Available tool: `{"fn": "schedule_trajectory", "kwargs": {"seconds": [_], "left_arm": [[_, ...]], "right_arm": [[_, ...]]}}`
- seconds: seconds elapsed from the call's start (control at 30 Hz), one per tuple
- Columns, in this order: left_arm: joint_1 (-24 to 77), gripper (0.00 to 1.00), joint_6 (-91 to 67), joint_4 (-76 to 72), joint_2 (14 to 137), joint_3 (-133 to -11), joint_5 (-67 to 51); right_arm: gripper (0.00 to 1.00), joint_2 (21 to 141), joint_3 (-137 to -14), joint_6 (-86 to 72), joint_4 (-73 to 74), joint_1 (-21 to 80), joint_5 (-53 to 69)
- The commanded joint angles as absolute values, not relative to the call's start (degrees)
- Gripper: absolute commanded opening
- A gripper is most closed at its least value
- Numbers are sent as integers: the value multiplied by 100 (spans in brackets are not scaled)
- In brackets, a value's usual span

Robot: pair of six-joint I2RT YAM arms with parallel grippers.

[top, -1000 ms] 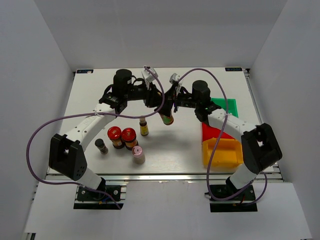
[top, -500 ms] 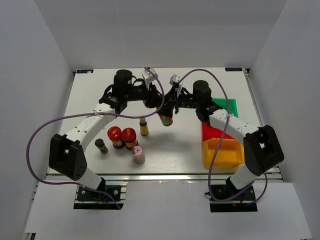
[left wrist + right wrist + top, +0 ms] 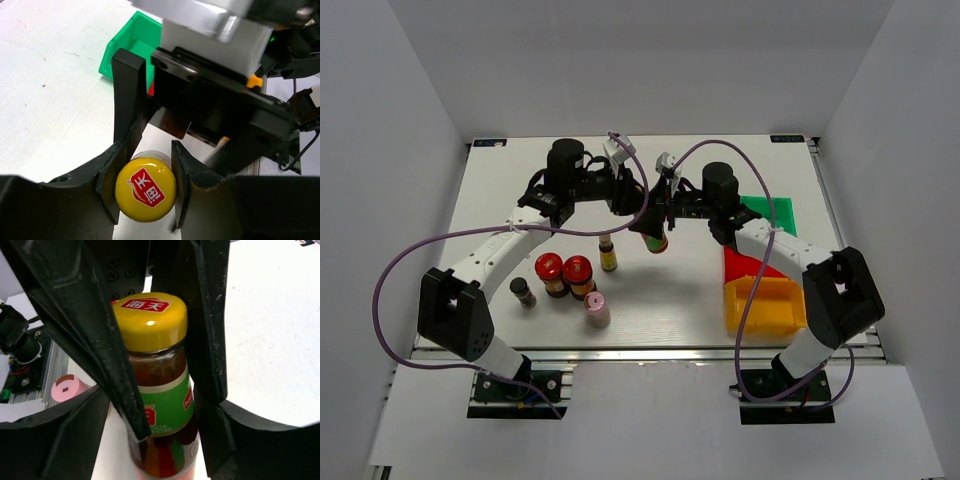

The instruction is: Organize the condiment bottles

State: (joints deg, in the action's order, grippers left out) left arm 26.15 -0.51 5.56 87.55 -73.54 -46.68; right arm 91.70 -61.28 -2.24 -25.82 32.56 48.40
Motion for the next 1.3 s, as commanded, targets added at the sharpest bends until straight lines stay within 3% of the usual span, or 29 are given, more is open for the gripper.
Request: {"fn": "schedule_trajectory", "kwargs": {"seconds": [0.0, 0.03, 0.13, 0.23, 0.3, 0.4, 0.57, 0.6, 0.67, 0.73, 0.77, 0.8, 1.07, 1.27], "left_arm": [[2681, 0, -158, 35, 8358, -7646, -4983], [2681, 0, -115, 53, 8358, -7655, -4922], [2681, 0, -88, 88, 8367, -7647, -4869], [2681, 2, -140, 44, 8367, -7603, -4887], [2681, 9, -202, -147, 8358, -7559, -4896], [2681, 30, -272, -184, 8350, -7567, -4913], [2681, 47, -351, -290, 8244, -7480, -4922], [2681, 60, -378, -360, 8227, -7453, -4913], [2689, 63, -448, -439, 8165, -7383, -4913], [2681, 74, -509, -501, 8148, -7357, -4913], [2681, 94, -527, -544, 8121, -7330, -4913], [2681, 98, -536, -562, 8112, -7321, -4913], [2681, 98, -721, -563, 8068, -7286, -4387], [2681, 98, -808, -483, 7796, -6979, -3482]], "right_arm": [[66, 9185, -6170, -132, -2874, 3349, 4799], [52, 9158, -6126, -141, -2944, 3349, 4677], [25, 9018, -6030, -36, -3023, 3340, 4474], [20, 8921, -5994, 167, -2857, 3340, 4430], [18, 8921, -5985, 132, -2848, 3340, 4386], [13, 8956, -5985, 79, -2865, 3331, 4325], [9, 8869, -5915, 44, -2962, 3340, 4079], [8, 8842, -5898, 44, -2971, 3340, 4026], [8, 8772, -5810, 44, -2953, 3331, 3990], [8, 8728, -5731, 44, -2936, 3305, 4016], [8, 8693, -5704, 44, -2927, 3287, 3999], [8, 8675, -5678, 44, -2944, 3296, 3973], [4, 8412, -5388, -237, -3260, 3199, 3570], [0, 8025, -5344, -316, -3103, 2805, 2366]]}}
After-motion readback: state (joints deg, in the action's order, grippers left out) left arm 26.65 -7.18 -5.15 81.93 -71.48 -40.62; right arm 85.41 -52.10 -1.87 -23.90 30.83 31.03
